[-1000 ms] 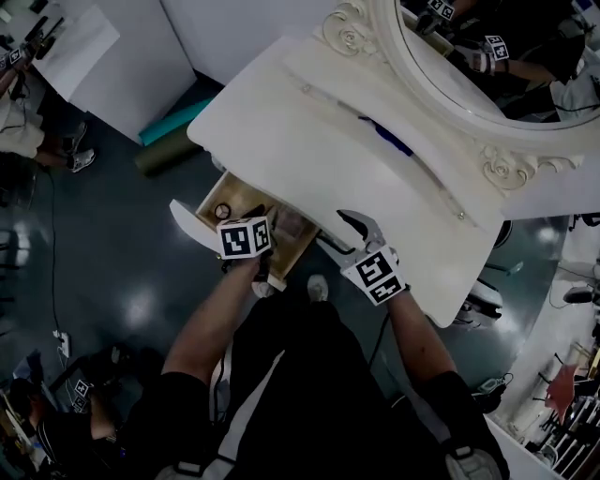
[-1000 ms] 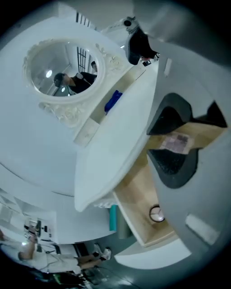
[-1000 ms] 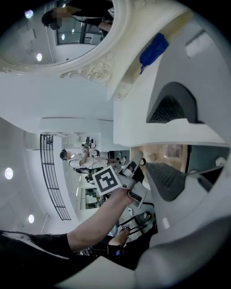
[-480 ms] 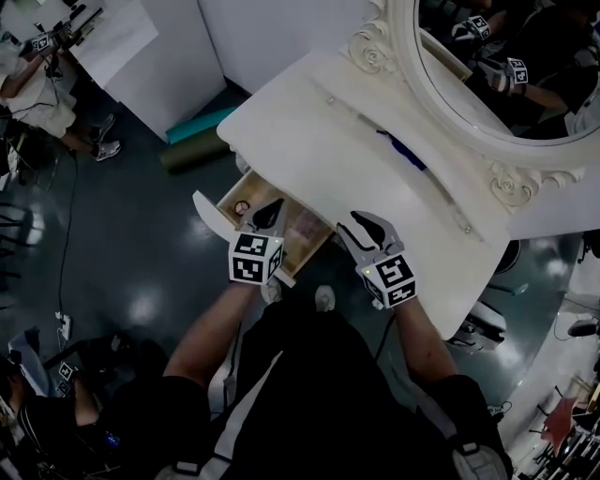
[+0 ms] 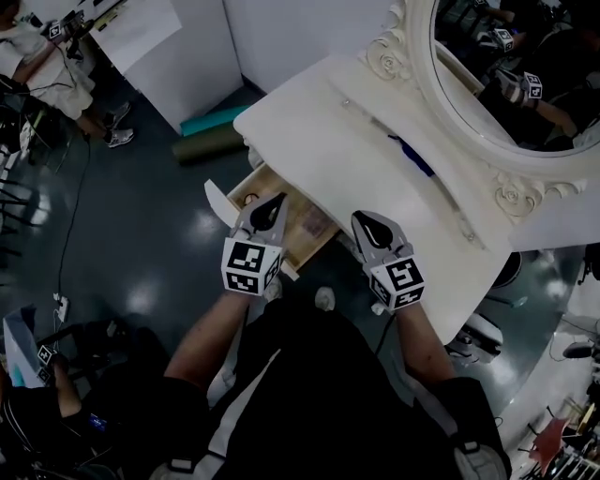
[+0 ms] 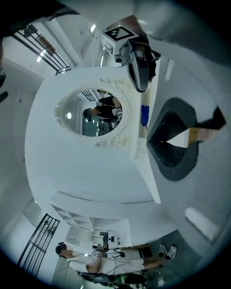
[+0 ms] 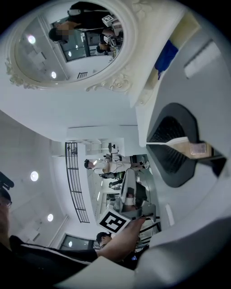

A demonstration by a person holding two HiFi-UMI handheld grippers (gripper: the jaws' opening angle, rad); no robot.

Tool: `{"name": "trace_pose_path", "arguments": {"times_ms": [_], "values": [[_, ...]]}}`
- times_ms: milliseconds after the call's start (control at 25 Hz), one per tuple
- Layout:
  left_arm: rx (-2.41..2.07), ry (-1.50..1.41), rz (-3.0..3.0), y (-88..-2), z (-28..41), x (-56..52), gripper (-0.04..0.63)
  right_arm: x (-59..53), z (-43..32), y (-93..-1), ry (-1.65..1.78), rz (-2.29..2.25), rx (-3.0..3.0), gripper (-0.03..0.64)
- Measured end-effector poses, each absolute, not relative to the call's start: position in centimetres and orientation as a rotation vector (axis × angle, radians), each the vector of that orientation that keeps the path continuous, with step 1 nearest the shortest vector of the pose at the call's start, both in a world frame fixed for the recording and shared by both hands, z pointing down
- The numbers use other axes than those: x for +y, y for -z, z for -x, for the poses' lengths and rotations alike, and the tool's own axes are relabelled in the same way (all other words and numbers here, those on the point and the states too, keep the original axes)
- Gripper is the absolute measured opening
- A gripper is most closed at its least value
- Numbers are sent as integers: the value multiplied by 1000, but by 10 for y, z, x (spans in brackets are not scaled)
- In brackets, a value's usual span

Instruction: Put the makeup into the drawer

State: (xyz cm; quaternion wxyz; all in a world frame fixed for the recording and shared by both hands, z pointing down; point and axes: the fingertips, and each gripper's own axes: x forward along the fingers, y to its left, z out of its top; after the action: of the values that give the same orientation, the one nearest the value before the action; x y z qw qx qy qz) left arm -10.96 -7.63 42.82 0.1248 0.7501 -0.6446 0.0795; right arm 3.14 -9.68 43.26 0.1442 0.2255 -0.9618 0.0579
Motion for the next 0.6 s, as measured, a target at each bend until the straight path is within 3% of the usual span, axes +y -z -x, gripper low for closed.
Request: {"name": "trace_pose_path", "arguments": {"times_ms": [600], "values": [[-2104,-126,-2265,-364,149,-12,3,-94,-51,-407,-195,-724,-2840,0]]}}
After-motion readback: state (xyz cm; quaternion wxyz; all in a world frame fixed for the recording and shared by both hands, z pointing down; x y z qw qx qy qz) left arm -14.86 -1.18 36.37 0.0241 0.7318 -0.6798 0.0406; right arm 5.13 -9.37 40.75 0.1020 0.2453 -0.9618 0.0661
